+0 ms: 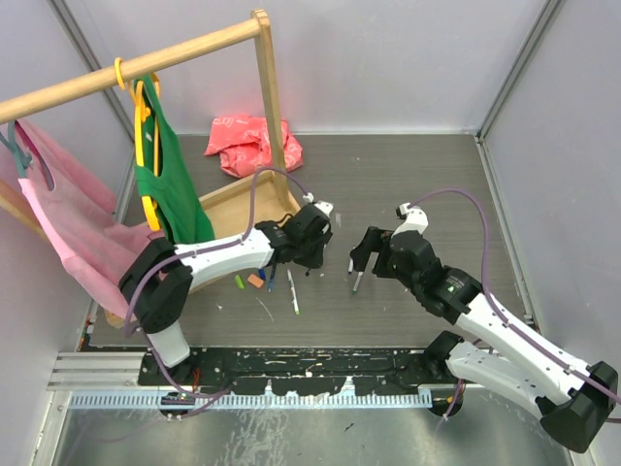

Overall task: Insert the pens into the pen caps
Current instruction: Place the pen at the center of the board.

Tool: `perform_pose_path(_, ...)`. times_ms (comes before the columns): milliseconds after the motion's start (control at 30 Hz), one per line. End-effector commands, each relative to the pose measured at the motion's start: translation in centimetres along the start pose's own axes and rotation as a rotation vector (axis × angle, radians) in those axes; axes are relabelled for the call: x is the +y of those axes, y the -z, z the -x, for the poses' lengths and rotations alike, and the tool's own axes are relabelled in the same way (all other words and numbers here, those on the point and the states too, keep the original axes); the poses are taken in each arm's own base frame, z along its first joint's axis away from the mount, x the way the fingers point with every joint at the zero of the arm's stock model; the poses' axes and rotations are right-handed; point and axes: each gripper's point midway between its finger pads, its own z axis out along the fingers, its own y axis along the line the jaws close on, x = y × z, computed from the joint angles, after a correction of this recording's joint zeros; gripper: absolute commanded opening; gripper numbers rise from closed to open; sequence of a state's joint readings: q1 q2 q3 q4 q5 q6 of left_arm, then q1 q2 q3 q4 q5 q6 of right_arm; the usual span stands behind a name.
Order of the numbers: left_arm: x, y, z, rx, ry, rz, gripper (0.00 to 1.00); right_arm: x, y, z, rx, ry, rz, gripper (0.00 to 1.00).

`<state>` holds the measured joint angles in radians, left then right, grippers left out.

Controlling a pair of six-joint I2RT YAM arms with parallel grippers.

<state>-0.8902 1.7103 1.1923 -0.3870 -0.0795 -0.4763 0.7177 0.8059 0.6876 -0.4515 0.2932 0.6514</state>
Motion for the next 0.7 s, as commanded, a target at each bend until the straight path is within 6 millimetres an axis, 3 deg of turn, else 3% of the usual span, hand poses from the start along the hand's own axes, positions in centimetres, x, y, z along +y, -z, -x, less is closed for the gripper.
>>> perform_pose_path(0, -1.3, -0.8, 3.4, -0.116, 0.03, 0.004, 0.01, 0.2, 1.0, 1.1, -0.049, -0.04, 0.022, 0.9)
perform_pose_path(433, -0.9, -4.6, 2.7, -0.075, 0.017, 0.061, 0.02, -0.9, 1.7, 1.1, -0.071, -0.051, -0.012, 0.9)
perform_pose_path(667, -0.4, -5.6, 2.3, -0.06, 0.023, 0.109, 0.03, -1.0, 2.0, 1.3, -0.084, -0.072, -0.01, 0.9)
